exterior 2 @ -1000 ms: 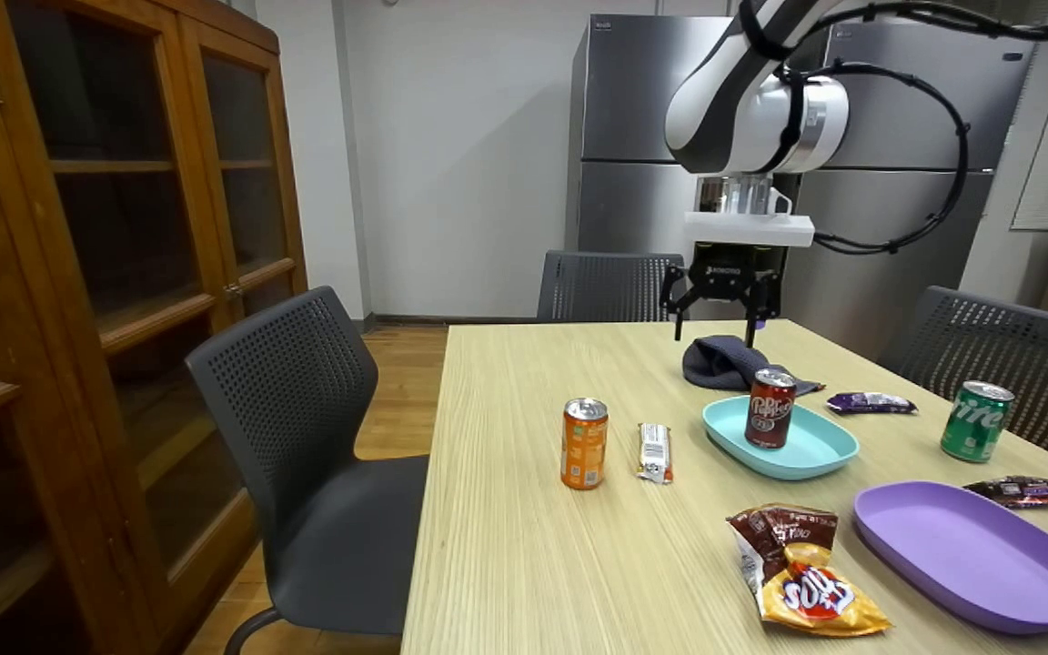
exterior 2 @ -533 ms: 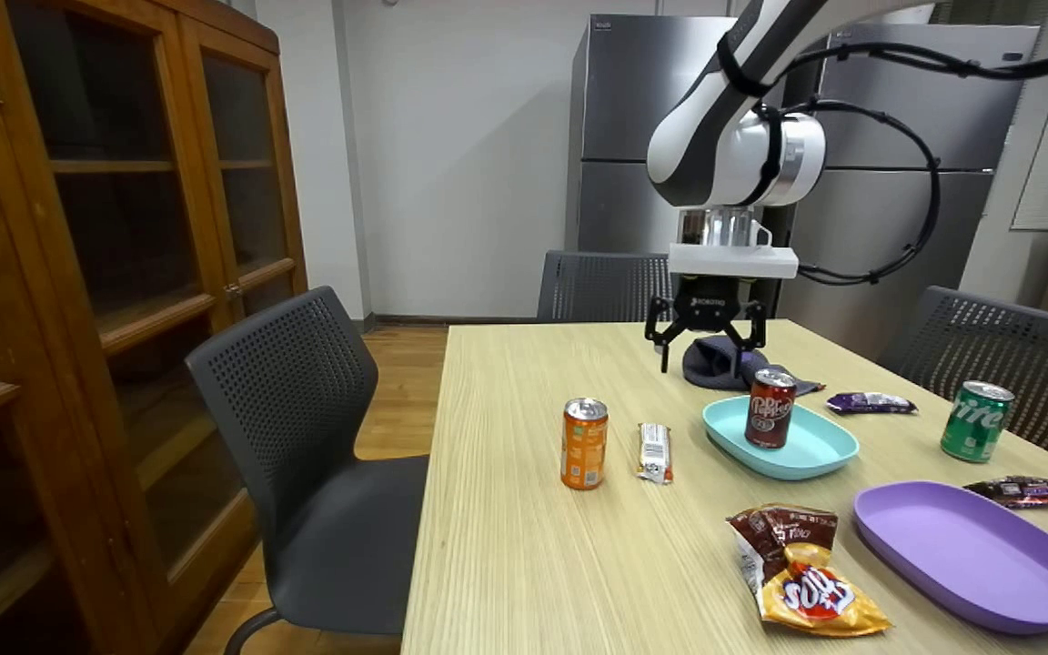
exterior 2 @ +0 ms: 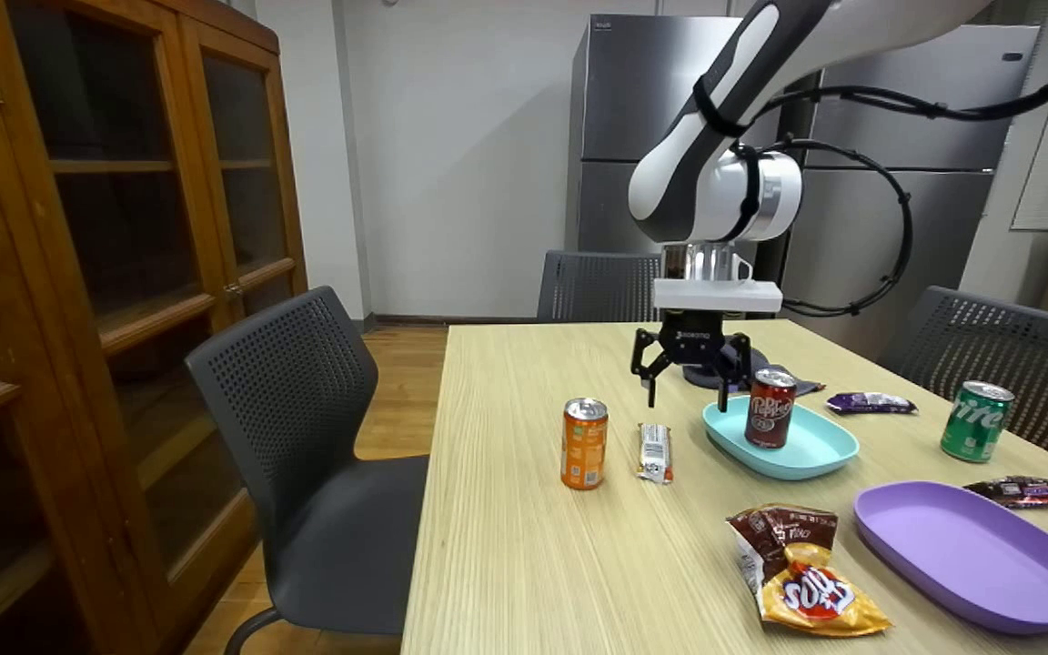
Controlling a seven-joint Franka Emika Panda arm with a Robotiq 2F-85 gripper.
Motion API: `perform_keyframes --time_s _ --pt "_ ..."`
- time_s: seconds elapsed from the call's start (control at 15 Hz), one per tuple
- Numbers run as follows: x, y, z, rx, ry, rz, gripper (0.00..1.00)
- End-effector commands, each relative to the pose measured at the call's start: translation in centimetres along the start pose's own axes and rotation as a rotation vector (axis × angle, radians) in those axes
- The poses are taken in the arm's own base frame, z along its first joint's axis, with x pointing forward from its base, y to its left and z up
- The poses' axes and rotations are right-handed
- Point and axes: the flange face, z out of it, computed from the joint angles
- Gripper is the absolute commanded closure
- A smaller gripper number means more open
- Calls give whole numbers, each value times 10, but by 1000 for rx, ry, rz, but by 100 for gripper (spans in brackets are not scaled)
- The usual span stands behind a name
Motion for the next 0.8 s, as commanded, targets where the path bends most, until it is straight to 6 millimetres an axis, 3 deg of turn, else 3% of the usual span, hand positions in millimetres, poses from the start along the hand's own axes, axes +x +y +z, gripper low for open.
perform_keyframes --time_s 0.0,0.73 --pt "7 -10 13 -3 3 -23 0" --pt "19 -25 51 15 48 -49 0"
